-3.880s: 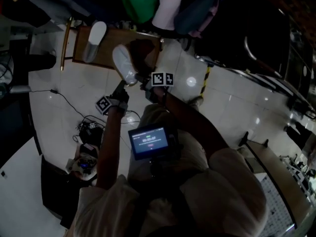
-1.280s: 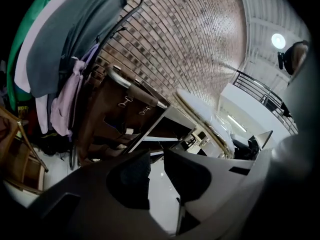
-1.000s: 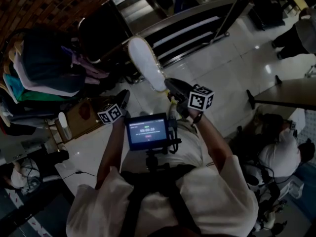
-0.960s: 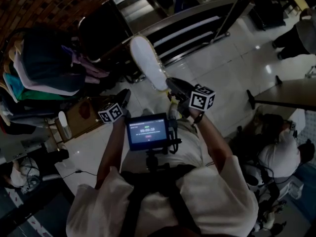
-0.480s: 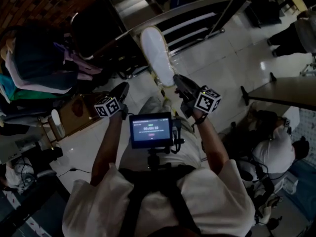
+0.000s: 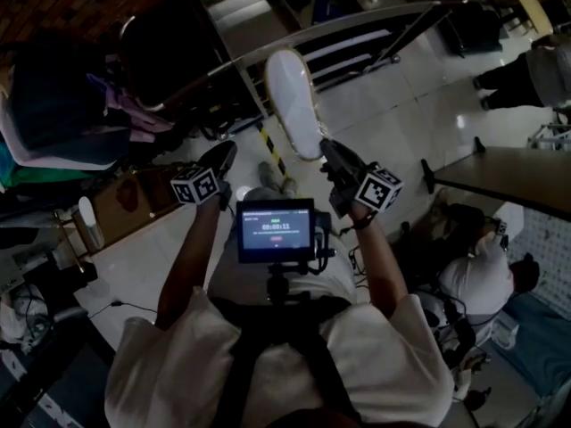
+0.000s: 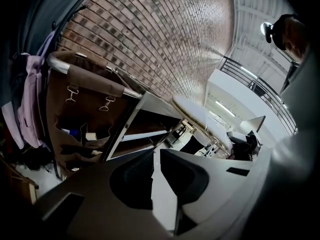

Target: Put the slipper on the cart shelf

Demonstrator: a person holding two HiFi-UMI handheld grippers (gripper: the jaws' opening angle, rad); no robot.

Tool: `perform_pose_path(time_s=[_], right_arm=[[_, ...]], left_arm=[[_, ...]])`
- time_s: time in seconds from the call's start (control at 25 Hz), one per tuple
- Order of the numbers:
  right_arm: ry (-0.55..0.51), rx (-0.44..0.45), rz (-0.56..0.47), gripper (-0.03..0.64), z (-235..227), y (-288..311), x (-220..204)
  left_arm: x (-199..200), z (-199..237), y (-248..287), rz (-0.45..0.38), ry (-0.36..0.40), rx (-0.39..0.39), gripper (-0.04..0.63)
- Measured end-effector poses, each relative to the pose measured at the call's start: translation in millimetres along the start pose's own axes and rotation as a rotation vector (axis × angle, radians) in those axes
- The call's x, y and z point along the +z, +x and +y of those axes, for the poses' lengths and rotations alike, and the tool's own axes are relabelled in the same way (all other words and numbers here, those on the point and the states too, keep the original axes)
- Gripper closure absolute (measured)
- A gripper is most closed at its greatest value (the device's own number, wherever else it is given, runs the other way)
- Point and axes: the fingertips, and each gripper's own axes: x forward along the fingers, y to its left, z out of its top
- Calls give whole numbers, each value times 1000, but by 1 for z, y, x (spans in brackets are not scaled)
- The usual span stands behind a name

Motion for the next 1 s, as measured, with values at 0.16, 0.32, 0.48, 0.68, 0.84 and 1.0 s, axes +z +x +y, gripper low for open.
perform_pose_path(time_s=[0.16,0.32,0.48,0.68,0.84,1.0], right_arm=[[-21,-3,4,563,5,3,8],[-57,-12,-8,563,7,-5,13],[-64,-37,15,563,-17,30,36],[-45,-39,34,563,-35,33,39],[-19,-13,40,563,-48,33,47],[-24,60,98,563,-55,32,60]], left_arm=[[8,-1,2,6,9,-2,569],[10,-3,3,1,31,-22,569],[33,30,38,19,30,-37,569],[35,33,57,27,23,-34,569],[31,27,63,36,15,1,569],[39,25,75,22,8,67,569]])
